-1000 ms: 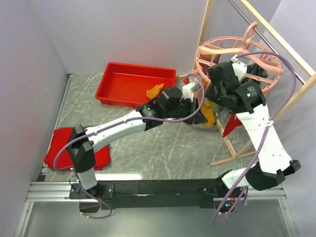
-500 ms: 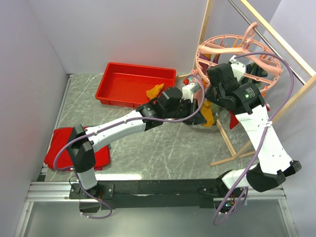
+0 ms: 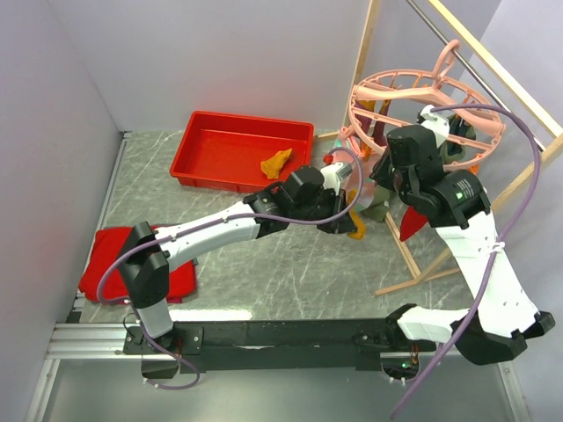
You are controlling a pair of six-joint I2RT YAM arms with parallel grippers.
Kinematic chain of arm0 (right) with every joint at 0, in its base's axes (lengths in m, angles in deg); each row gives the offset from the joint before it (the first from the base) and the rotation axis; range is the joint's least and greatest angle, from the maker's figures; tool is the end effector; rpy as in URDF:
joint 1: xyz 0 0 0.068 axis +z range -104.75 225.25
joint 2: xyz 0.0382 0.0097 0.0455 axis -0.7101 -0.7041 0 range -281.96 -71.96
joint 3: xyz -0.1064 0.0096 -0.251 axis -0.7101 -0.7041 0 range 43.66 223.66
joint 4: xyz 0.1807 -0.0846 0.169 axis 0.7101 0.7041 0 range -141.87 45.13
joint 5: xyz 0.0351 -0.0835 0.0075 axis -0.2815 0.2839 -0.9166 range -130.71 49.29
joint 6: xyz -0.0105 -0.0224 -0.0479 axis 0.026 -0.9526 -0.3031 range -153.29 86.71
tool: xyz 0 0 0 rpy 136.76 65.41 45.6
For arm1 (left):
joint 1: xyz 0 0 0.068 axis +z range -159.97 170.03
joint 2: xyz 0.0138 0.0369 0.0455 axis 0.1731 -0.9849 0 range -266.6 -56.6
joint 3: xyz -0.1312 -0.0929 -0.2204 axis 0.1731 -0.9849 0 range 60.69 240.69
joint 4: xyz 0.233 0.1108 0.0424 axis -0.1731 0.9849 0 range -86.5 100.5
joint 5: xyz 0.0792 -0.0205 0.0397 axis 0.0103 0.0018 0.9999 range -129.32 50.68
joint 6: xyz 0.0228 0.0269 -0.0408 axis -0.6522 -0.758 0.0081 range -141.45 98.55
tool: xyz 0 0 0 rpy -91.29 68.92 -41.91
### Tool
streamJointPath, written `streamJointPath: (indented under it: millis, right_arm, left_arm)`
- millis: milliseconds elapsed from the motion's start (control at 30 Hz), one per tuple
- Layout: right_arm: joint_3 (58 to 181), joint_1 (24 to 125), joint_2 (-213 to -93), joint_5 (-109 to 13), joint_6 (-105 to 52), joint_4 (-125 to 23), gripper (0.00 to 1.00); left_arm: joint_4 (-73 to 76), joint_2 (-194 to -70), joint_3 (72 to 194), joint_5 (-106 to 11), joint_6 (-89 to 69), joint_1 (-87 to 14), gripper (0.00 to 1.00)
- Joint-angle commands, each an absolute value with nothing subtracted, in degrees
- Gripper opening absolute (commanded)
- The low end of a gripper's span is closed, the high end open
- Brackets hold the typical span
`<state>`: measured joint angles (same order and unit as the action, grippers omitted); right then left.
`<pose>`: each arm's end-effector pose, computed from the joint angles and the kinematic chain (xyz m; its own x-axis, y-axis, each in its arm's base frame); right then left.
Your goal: Remove the socks clipped to the hanger
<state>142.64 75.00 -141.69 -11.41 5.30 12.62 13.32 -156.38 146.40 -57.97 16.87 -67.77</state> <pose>0.1812 0.0836 0.4726 -0.4451 0.3721 -0.8145 0.2454 0.9254 0.2887 0.2118 -0.3577 0.3286 -0.7632 0.1093 -0.6369 0.6173 0.4146 -0.6686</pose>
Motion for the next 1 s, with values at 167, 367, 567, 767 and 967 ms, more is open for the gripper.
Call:
streamJointPath:
  millis: [167,367,567,767,967]
  right_arm:
    - [141.49,75.22,-139.02,-14.34,2.31,8.34,0.0]
    - [139.55,75.22,-137.09,-16.27,1.52,7.9,0.0]
    - [139.2,75.22,-135.86,-18.03,0.38,7.37,0.0]
    - [140.51,74.6,-136.21,-18.56,0.02,8.6,0.0]
    - [141.13,73.9,-136.73,-18.65,-0.15,9.22,0.0]
  left_arm:
    - [13.08,-150.64,143.4,-60.58,20.29,-61.13,0.01]
    - [10.7,-149.05,139.26,-62.61,22.76,-50.76,0.01]
    - [16.24,-158.69,146.99,-64.8,20.12,-40.39,0.08]
    - [19.23,-172.75,158.5,-67.79,20.29,-33.18,0.11]
    - [25.64,-181.83,170.19,-65.6,19.68,-30.72,0.36]
